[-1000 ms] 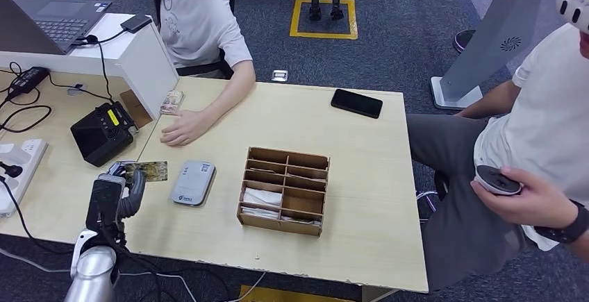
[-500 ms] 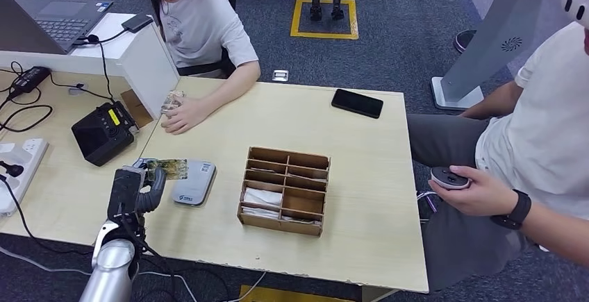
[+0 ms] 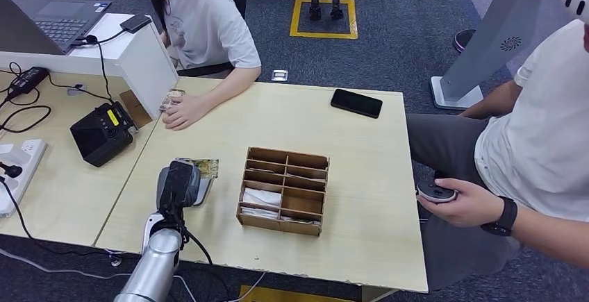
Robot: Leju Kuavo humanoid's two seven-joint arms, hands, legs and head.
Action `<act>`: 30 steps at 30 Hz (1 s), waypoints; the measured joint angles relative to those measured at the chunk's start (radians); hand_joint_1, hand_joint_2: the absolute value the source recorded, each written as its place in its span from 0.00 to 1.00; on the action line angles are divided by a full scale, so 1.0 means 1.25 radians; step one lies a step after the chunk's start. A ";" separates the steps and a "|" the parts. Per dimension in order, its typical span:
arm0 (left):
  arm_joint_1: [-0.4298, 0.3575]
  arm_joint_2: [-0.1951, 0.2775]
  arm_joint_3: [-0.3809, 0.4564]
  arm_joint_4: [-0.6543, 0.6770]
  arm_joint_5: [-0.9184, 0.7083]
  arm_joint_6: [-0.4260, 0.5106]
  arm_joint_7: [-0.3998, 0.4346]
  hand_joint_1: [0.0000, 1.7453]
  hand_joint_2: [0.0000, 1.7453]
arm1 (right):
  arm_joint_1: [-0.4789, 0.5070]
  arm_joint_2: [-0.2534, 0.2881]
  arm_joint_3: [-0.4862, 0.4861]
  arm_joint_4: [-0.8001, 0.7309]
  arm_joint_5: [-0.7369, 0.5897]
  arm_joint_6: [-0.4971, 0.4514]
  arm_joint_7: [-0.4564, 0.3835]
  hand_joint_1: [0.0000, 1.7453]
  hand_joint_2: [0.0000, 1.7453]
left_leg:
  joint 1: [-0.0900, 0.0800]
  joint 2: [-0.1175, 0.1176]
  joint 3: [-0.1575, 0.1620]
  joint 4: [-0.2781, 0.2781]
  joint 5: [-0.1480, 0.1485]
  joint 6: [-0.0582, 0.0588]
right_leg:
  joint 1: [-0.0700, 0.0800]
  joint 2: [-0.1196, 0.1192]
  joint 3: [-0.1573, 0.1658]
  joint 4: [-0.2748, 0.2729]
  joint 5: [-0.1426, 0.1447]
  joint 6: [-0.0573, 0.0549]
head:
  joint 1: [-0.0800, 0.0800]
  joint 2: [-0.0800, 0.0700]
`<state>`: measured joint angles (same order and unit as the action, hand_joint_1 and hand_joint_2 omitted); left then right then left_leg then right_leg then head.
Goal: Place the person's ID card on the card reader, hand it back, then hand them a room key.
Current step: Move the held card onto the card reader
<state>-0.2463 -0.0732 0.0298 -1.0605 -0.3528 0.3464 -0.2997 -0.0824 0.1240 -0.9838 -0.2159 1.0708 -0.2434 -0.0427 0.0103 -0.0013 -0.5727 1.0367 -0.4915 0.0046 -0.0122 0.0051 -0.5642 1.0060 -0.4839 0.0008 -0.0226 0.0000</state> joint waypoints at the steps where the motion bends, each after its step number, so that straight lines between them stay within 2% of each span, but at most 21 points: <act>1: -0.003 -0.001 0.000 0.006 0.000 0.001 0.000 1.00 1.00 | 0.000 0.000 0.000 0.000 0.000 0.000 0.000 0.00 1.00 | 0.000 0.000 0.000 0.000 0.000 0.000 | 0.000 0.000 0.000 0.000 0.000 0.000 | 0.000 0.000; 11: -0.047 0.005 0.006 0.107 -0.037 0.063 -0.016 1.00 1.00 | 0.000 0.000 0.000 0.000 0.017 0.009 0.003 0.00 1.00 | 0.000 0.000 0.000 0.000 0.000 0.000 | 0.000 0.000 0.000 0.000 0.000 0.000 | 0.000 0.000; 30: -0.062 0.055 0.088 0.130 -0.008 0.020 -0.028 1.00 1.00 | 0.000 0.000 0.000 0.000 0.031 0.014 0.012 0.00 1.00 | 0.000 0.000 0.000 0.000 0.000 0.000 | 0.000 0.000 0.000 0.000 0.000 0.000 | 0.000 0.000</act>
<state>-0.3236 -0.0049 0.1400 -0.8980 -0.3632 0.3711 -0.3353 -0.0824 0.1240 -0.9834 -0.2154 1.1101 -0.2258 -0.0274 0.0105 -0.0015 -0.5732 1.0365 -0.4913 0.0045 -0.0120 0.0047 -0.5643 1.0064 -0.4839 0.0008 -0.0225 0.0000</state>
